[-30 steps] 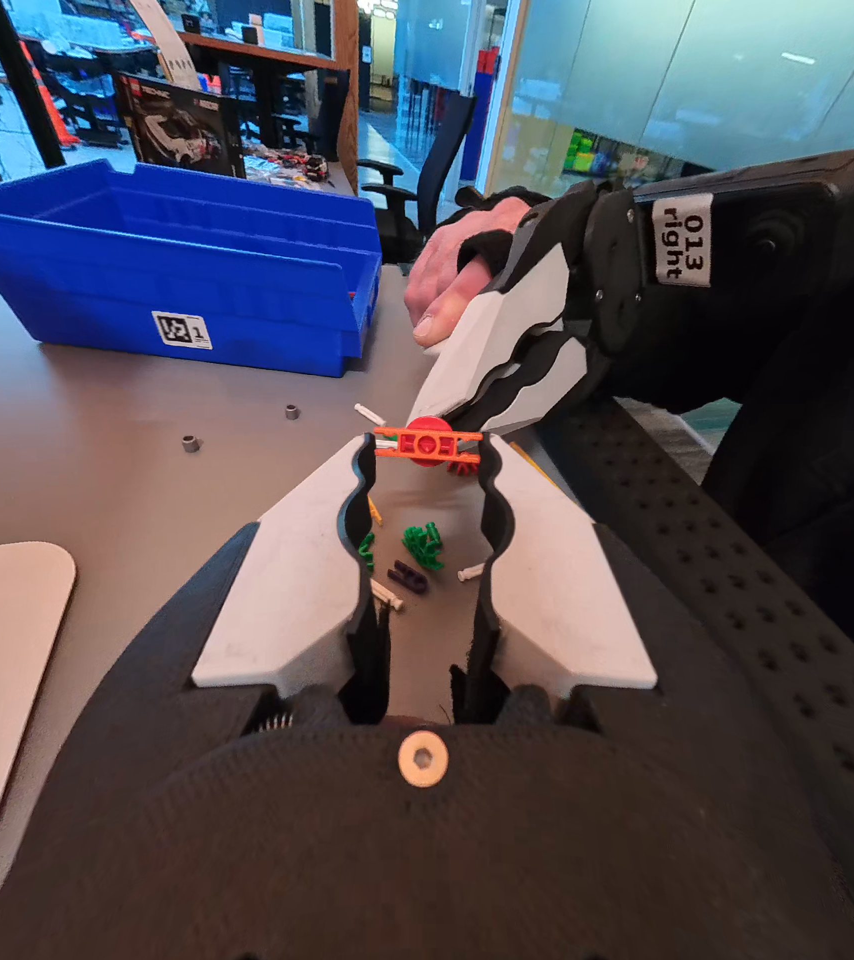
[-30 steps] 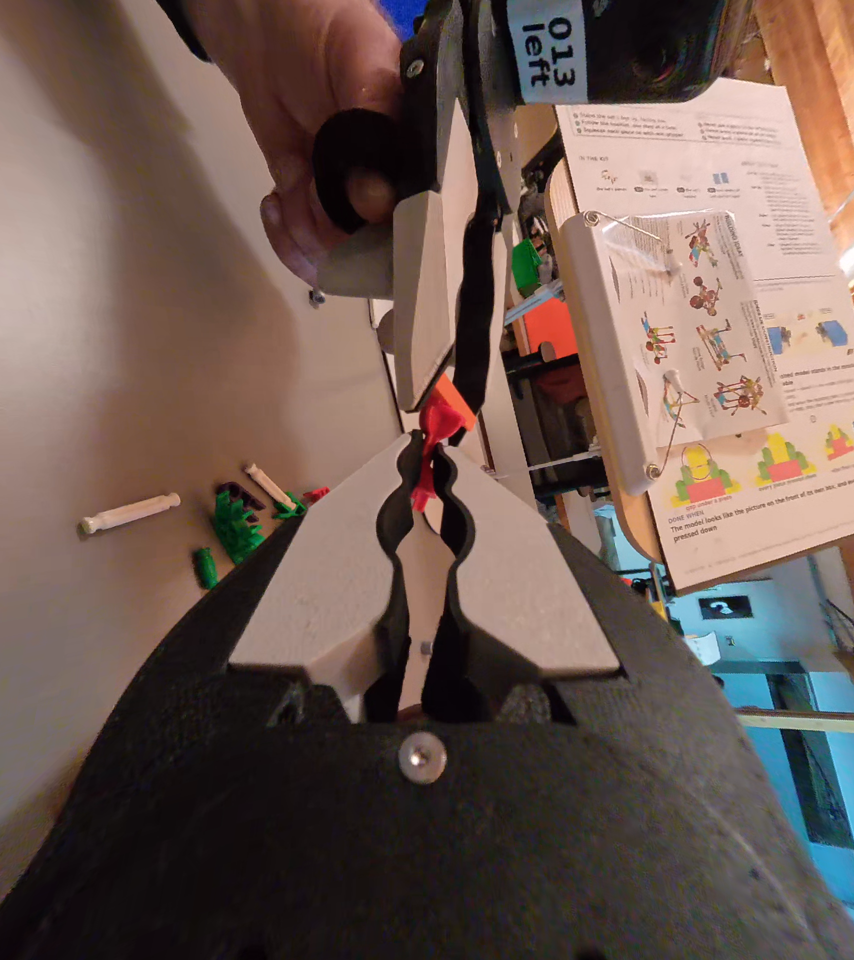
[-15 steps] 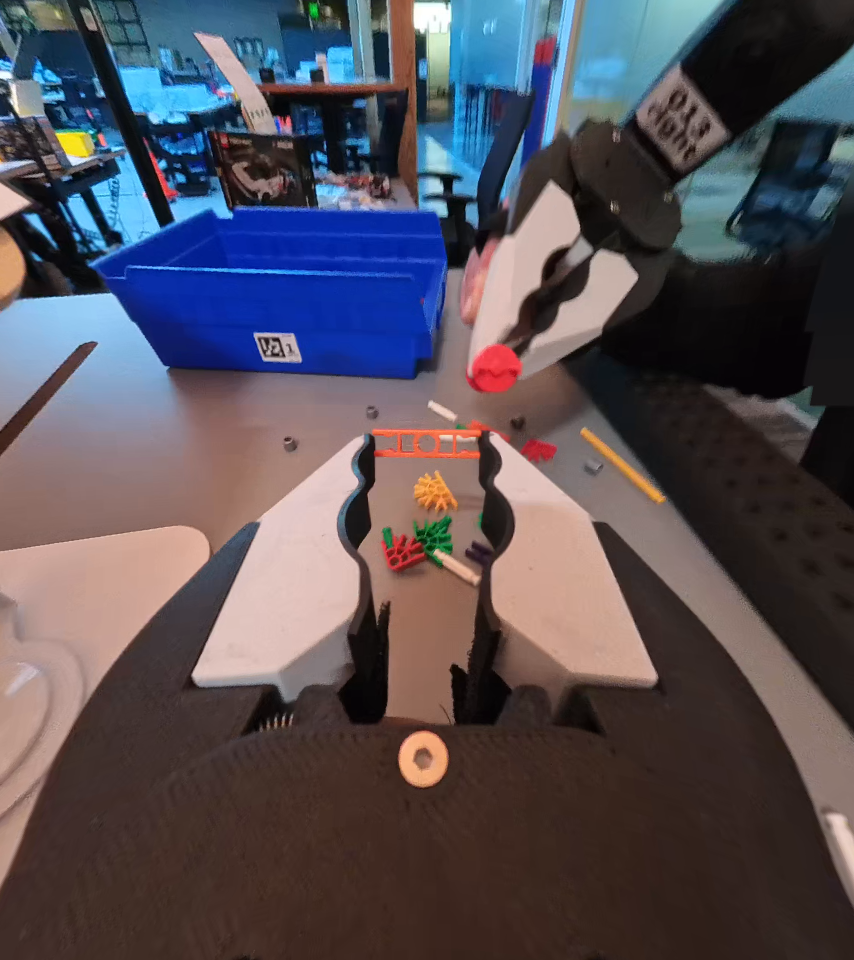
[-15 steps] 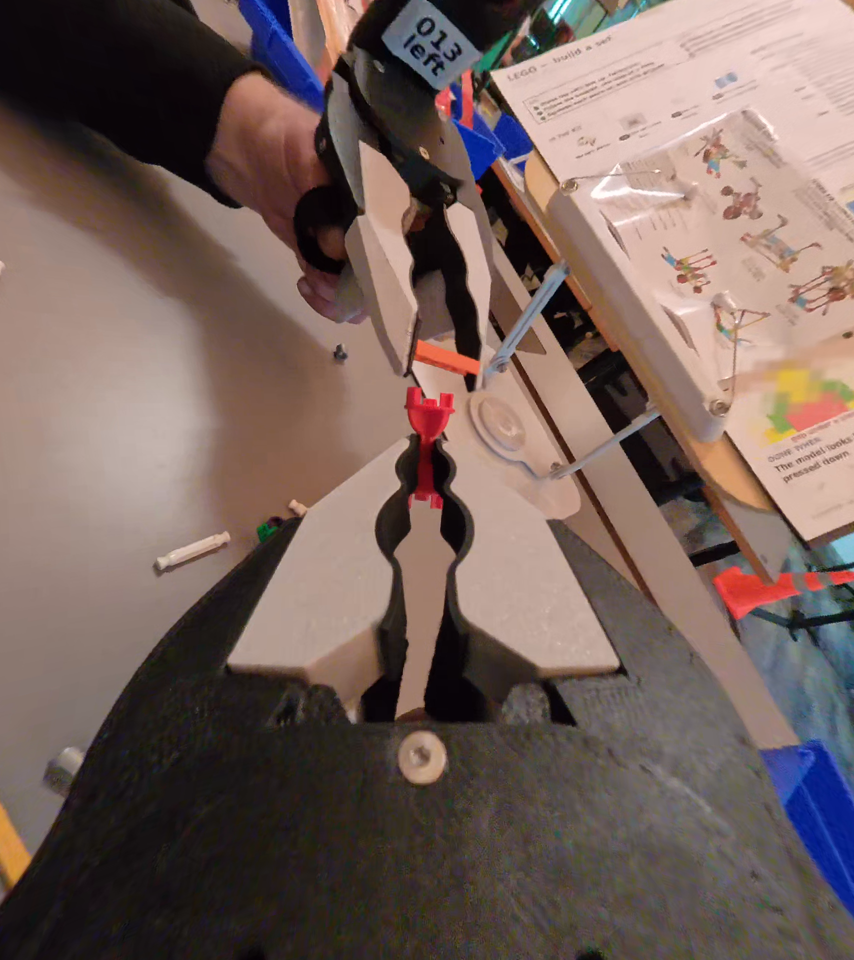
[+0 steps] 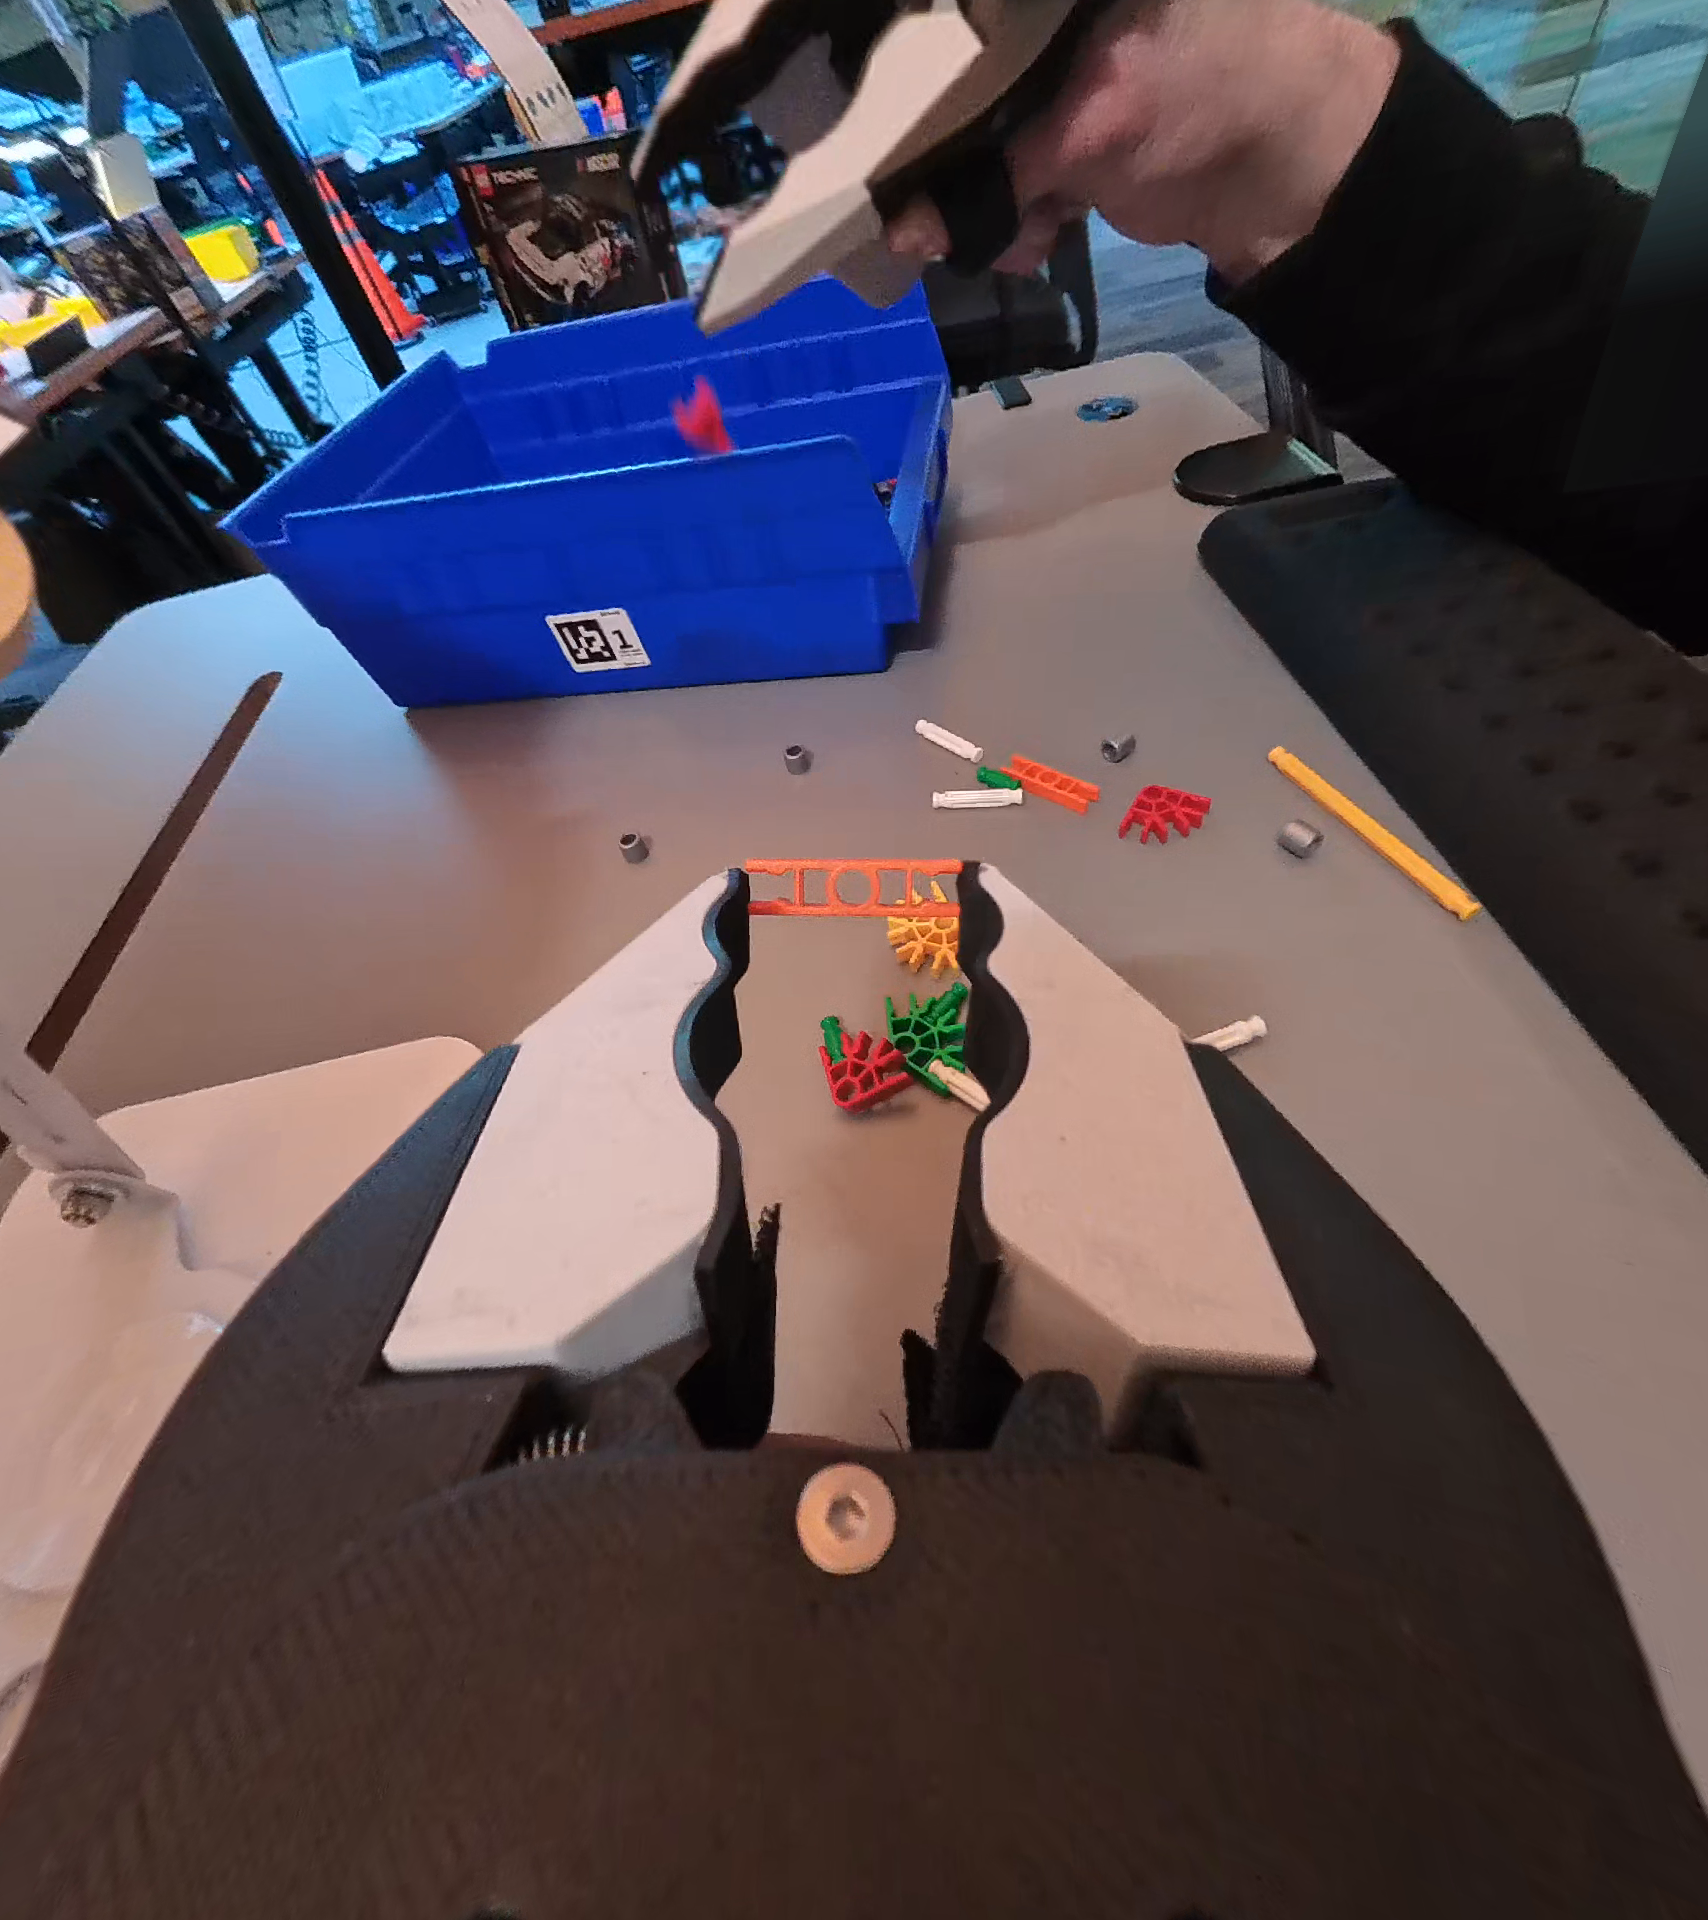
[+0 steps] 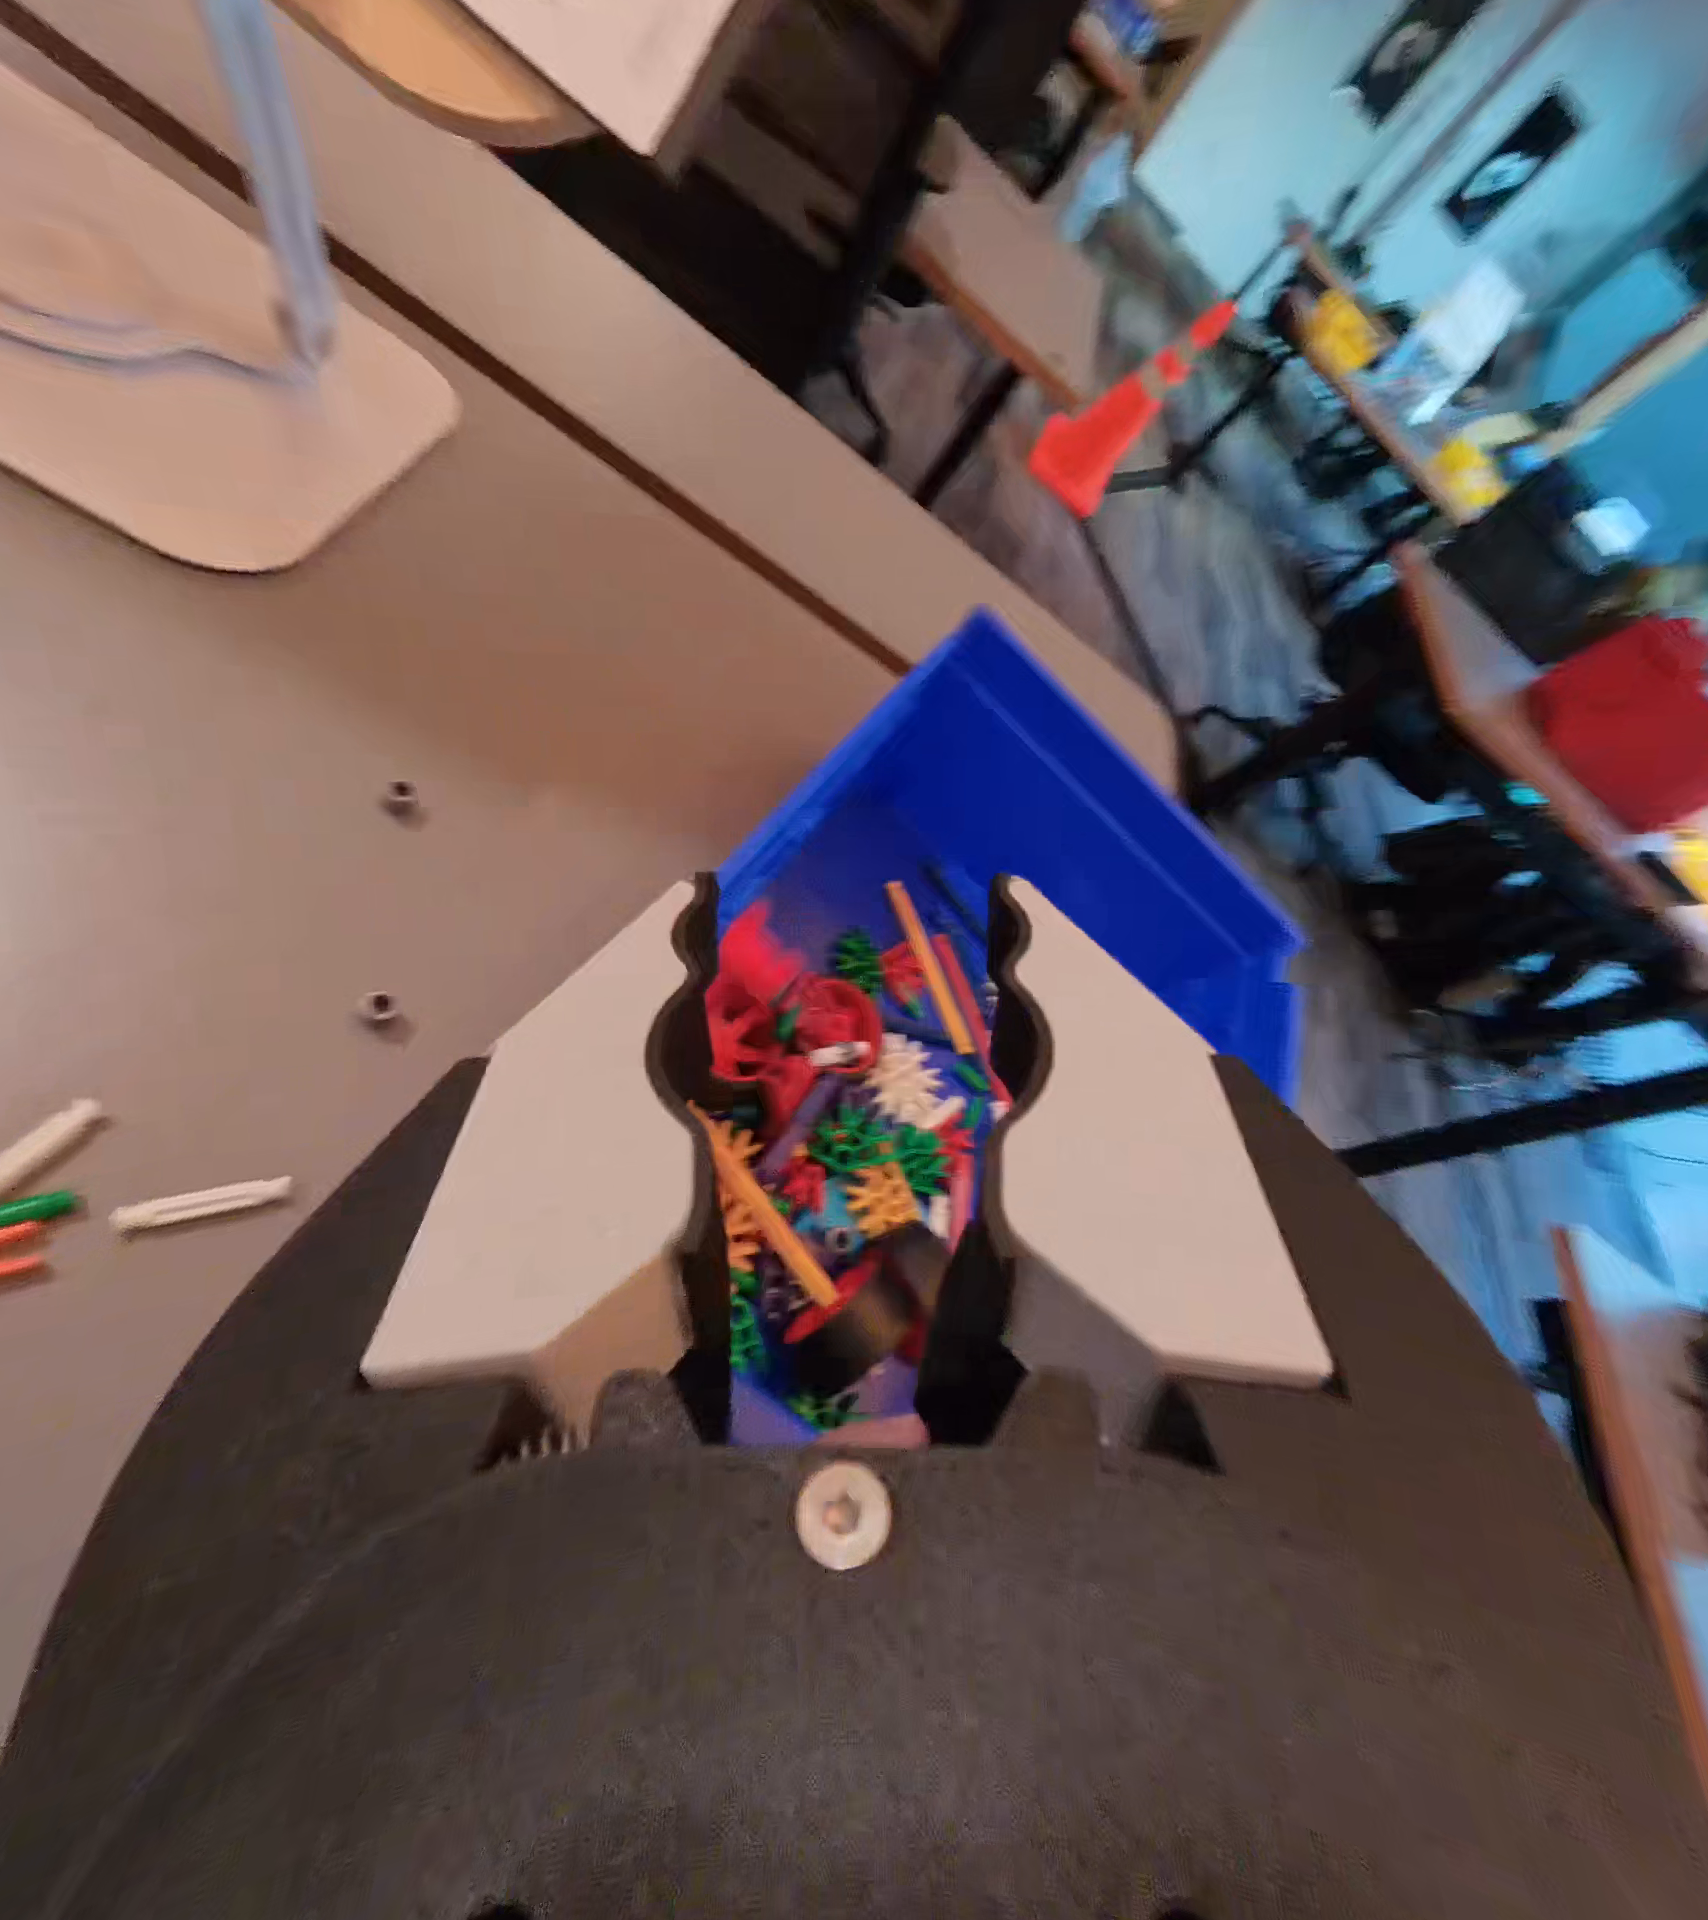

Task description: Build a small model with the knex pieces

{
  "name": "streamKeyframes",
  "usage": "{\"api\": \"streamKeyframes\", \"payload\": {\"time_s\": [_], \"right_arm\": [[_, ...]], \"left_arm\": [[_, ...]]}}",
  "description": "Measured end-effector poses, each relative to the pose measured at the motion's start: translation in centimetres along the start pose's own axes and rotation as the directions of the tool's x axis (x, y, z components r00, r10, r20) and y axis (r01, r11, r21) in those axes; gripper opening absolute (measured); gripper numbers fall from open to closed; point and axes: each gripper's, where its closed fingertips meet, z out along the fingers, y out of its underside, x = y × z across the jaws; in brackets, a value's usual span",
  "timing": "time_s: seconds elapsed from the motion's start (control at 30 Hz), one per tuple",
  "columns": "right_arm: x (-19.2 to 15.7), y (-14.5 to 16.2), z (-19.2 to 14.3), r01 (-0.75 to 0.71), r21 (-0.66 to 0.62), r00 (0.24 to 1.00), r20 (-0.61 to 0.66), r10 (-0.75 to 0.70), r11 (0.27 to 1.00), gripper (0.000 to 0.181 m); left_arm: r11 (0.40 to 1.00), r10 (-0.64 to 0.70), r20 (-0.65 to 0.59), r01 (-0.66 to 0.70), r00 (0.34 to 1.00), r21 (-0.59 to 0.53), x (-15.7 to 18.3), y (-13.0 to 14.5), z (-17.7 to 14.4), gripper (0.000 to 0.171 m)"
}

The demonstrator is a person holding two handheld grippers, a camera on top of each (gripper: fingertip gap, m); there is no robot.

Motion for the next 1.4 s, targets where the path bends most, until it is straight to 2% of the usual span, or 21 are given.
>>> {"api": "streamKeyframes", "payload": {"time_s": [0.07,0.13,0.2,0.27,0.37,0.47,0.5,0.53,0.6,0.77,0.83,0.93,0.97,1.07,1.1,1.17,1.27,1.33,1.4], "right_arm": [[-0.7,-1.8,-1.0,0.095,0.056,0.995,-0.038,-0.093,0.994,0.047],[-4.1,-4.3,-2.1,0.202,0.152,0.978,0.030,-0.209,0.967,0.044],[-10.4,-7.5,-4.0,0.298,0.357,0.915,0.159,-0.371,0.886,0.032],[-16.2,-9.1,-5.6,0.370,0.493,0.830,0.205,-0.519,0.787,0.032],[-21.4,-10.1,-6.2,0.489,0.593,0.737,0.112,-0.667,0.640,0.032],[-22.6,-11.2,-6.0,0.522,0.612,0.742,0.018,-0.670,0.594,0.034],[-22.6,-11.5,-6.2,0.538,0.614,0.735,-0.007,-0.678,0.577,0.030],[-22.4,-11.8,-6.5,0.535,0.625,0.735,-0.012,-0.678,0.568,0.015],[-22.2,-12.1,-6.8,0.484,0.639,0.756,0.038,-0.653,0.597,0.015],[-22.2,-11.7,-6.5,0.505,0.633,0.746,0.023,-0.666,0.588,0.017],[-22.2,-11.5,-6.8,0.494,0.633,0.738,0.057,-0.673,0.596,0.003],[-21.1,-11.3,-6.6,0.515,0.601,0.743,0.044,-0.668,0.612,0.003],[-20.0,-11.1,-6.4,0.520,0.577,0.755,0.032,-0.654,0.629,0.003],[-13.5,-9.7,-4.8,0.484,0.453,0.838,0.006,-0.545,0.749,0.003],[-10.8,-8.4,-3.9,0.456,0.376,0.869,0.011,-0.495,0.807,0.003],[-5.5,-5.2,-2.3,0.386,0.227,0.918,-0.002,-0.396,0.894,0.003],[-0.4,-0.1,-0.1,0.279,0.023,0.960,0.007,-0.279,0.960,0.005],[0.8,2.4,0.6,0.199,-0.077,0.980,0.048,-0.195,0.977,0.033],[1.9,3.1,0.6,0.203,-0.112,0.979,0.010,-0.203,0.973,0.053]], "left_arm": [[1.000,0.013,-0.007,-0.013,1.000,-0.007,0.5,-0.1,0.3,0.038],[1.000,-0.023,-0.035,0.023,0.999,0.015,1.0,-0.7,0.5,0.038],[0.993,-0.087,-0.083,0.093,0.993,0.076,1.5,-1.8,0.4,0.038],[0.973,-0.164,-0.146,0.185,0.976,0.140,2.0,-3.1,0.2,0.038],[0.925,-0.260,-0.262,0.317,0.930,0.210,2.8,-4.7,-0.1,0.039],[0.903,-0.302,-0.304,0.373,0.904,0.213,3.5,-5.1,0.1,0.038],[0.901,-0.309,-0.324,0.385,0.894,0.203,3.8,-5.0,0.2,0.038],[0.892,-0.314,-0.357,0.402,0.880,0.205,4.3,-5.1,0.2,0.038],[0.868,-0.327,-0.394,0.438,0.859,0.234,4.4,-5.7,0.0,0.038],[0.879,-0.314,-0.442,0.434,0.840,0.200,6.0,-6.0,0.3,0.038],[0.886,-0.308,-0.449,0.425,0.839,0.187,6.5,-5.8,0.6,0.038],[0.887,-0.311,-0.418,0.419,0.854,0.196,6.0,-5.9,0.7,0.037],[0.894,-0.310,-0.392,0.406,0.866,0.190,5.5,-5.7,0.7,0.043],[0.945,-0.256,-0.247,0.296,0.934,0.138,3.2,-4.2,-0.1,0.047],[0.970,-0.212,-0.182,0.230,0.960,0.084,2.3,-3.0,-0.3,0.047],[0.989,-0.147,-0.127,0.145,0.981,-0.028,1.3,-1.2,-1.2,0.046],[0.981,-0.053,-0.058,0.041,0.997,-0.188,-0.4,1.1,-2.6,0.048],[0.974,0.000,-0.009,-0.002,1.000,-0.226,-1.5,1.4,-3.6,0.047],[0.960,0.022,-0.011,-0.024,1.000,-0.277,-1.6,1.9,-4.4,0.049]]}}
